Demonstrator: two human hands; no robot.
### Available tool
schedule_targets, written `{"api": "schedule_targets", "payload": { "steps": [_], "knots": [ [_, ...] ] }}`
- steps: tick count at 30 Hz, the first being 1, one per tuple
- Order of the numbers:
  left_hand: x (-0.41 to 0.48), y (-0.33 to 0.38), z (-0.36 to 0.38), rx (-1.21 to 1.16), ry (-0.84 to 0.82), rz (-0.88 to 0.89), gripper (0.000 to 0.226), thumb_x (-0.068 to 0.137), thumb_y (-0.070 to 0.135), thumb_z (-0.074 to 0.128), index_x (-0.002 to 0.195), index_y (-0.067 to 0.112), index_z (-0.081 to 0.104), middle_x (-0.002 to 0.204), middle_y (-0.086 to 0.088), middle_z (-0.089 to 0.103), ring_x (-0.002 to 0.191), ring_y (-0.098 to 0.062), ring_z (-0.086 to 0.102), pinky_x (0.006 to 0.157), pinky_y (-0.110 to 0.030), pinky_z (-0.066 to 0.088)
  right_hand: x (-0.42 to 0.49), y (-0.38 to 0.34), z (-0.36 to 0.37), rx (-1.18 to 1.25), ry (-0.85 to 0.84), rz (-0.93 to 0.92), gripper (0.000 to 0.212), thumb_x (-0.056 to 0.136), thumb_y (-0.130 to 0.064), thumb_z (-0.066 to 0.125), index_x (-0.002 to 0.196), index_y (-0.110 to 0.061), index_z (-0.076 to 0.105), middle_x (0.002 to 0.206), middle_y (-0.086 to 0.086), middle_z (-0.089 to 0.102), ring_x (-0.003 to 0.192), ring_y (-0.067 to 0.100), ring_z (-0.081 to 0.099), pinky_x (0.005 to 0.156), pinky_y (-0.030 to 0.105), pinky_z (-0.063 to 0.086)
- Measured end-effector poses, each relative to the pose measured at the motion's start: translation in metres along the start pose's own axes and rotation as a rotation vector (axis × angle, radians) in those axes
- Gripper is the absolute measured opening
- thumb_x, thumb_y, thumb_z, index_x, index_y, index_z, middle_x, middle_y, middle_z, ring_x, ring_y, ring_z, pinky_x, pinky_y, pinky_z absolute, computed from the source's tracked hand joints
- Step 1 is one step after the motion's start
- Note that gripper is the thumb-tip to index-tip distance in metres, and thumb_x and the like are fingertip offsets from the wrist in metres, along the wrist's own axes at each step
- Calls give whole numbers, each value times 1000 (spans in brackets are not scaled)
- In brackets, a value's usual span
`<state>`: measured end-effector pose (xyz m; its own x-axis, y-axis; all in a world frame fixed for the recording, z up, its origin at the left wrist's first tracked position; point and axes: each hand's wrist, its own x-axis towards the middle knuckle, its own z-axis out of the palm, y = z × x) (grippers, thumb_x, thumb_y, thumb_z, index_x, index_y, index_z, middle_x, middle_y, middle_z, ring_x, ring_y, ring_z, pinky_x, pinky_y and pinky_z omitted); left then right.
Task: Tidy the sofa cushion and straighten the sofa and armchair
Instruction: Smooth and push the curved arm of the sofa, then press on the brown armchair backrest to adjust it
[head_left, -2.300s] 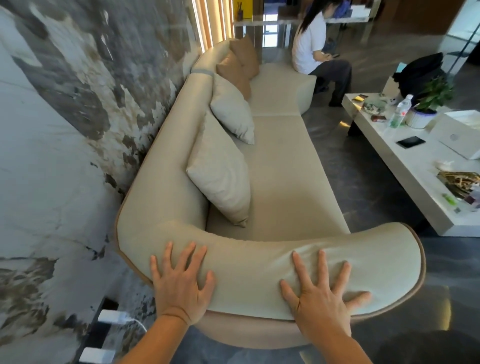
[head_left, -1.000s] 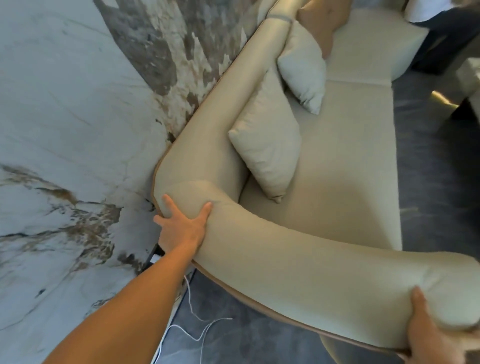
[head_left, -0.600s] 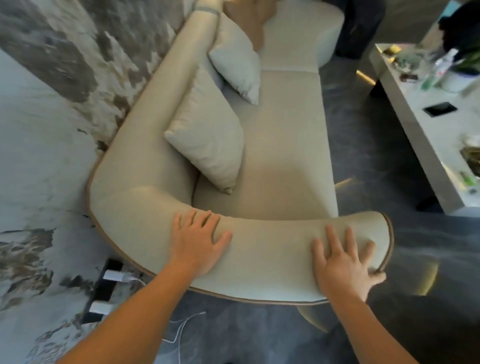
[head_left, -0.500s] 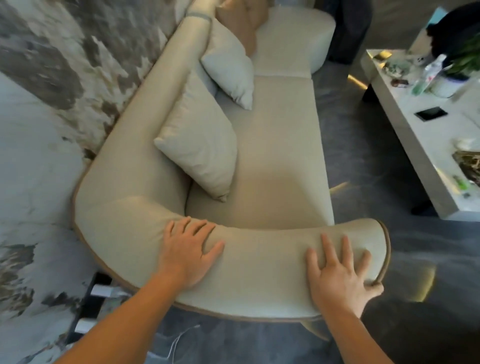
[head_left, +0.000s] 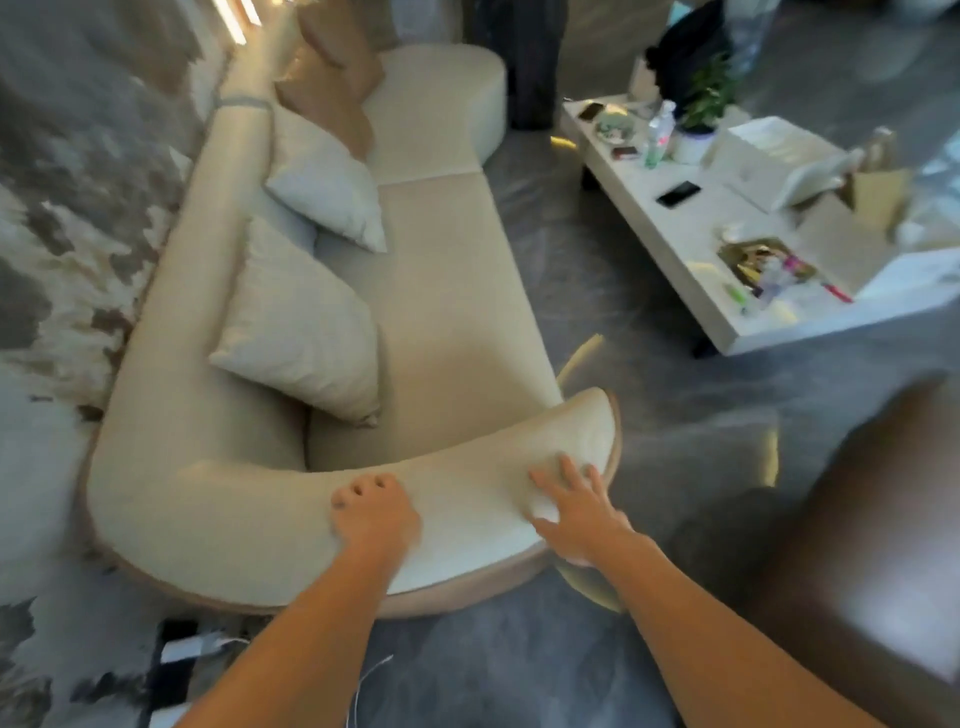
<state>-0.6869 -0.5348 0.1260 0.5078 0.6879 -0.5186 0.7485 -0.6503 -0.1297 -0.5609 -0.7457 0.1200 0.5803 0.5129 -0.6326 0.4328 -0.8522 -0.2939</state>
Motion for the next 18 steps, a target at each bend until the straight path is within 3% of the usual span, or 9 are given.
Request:
{"api": "schedule_targets", "payload": {
  "steps": [2, 4, 5, 9, 14, 18],
  "knots": [
    [-18, 27, -7, 30, 2, 196, 43, 95, 31, 38, 134, 13, 40, 136, -14, 43, 124, -37, 40, 99, -46, 38, -24, 3, -13, 88, -7, 28, 55, 95, -37, 47, 149, -33, 36, 163, 3, 18, 146, 31, 24, 113, 49, 34],
    [-34, 57, -15, 59, -14, 382, 42, 96, 34, 38, 133, 15, 40, 134, -13, 42, 123, -35, 42, 96, -44, 41, -49, 13, -30, 186, 99, 106, 41, 94, -27, 44, 132, -20, 58, 142, 11, 53, 124, 33, 53, 100, 40, 47],
    [-43, 74, -20, 71, -25, 461, 41, 97, 35, 37, 133, 16, 41, 135, -12, 43, 123, -34, 43, 96, -43, 42, -66, 22, -38, 230, 165, 149, 38, 92, -24, 42, 124, -18, 62, 131, 12, 60, 115, 34, 59, 93, 38, 49],
    [-82, 145, -32, 111, -50, 692, 37, 95, 34, 42, 126, 19, 55, 132, -13, 55, 121, -33, 53, 96, -39, 45, -141, 70, -50, 321, 293, 319, 28, 87, -22, 44, 101, -17, 67, 111, 13, 66, 98, 37, 62, 85, 38, 54],
    [-163, 232, -25, 240, -53, 936, 29, 88, 34, 47, 103, 18, 67, 114, -14, 67, 105, -35, 63, 88, -37, 51, -252, 142, -27, 409, 357, 599, 27, 87, -22, 47, 104, -15, 67, 114, 14, 65, 101, 38, 62, 82, 37, 50],
    [-243, 289, -6, 296, -139, 1131, 26, 85, 35, 50, 98, 21, 69, 113, -13, 67, 102, -34, 64, 84, -37, 53, -330, 183, 8, 513, 483, 755, 27, 87, -16, 47, 107, -9, 64, 116, 18, 64, 109, 38, 59, 86, 37, 49]
  ]
}}
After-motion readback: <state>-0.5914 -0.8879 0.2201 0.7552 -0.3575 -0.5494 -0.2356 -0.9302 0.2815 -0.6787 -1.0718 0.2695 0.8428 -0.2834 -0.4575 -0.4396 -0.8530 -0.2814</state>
